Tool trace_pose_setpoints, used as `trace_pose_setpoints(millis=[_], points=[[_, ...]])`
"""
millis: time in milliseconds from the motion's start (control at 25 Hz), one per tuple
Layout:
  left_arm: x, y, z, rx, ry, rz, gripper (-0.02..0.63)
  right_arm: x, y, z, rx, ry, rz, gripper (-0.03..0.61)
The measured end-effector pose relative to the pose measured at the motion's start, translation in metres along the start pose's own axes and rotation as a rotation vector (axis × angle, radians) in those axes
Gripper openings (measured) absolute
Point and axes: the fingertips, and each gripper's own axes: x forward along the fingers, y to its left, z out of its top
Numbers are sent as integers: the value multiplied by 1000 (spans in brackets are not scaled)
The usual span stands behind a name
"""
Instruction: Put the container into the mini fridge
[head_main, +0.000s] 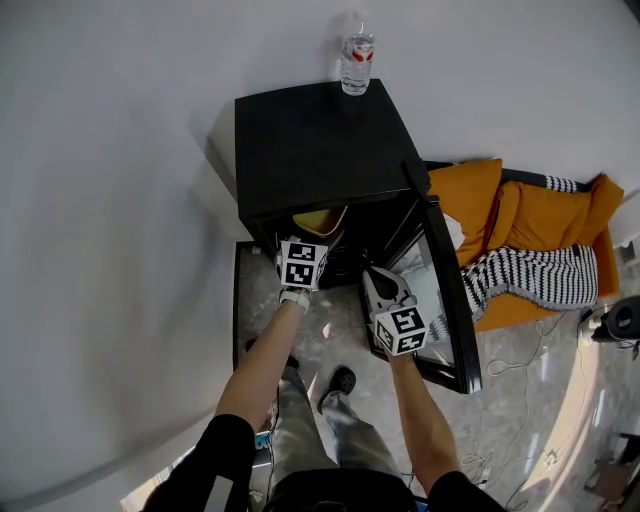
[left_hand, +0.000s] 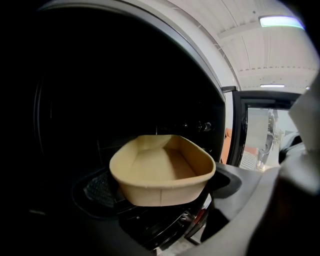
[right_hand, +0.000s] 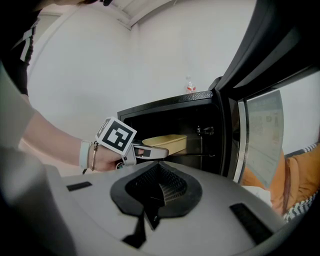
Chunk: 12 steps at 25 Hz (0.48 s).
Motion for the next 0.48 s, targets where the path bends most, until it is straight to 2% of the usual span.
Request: trace_pose_setpoints(millis=[400, 480], points=[[3, -1, -2, 26, 48, -13, 532, -2, 5, 1, 3, 4, 7, 8], [3, -2, -2, 23, 46, -11, 551, -3, 5, 2, 3, 3, 6, 8]])
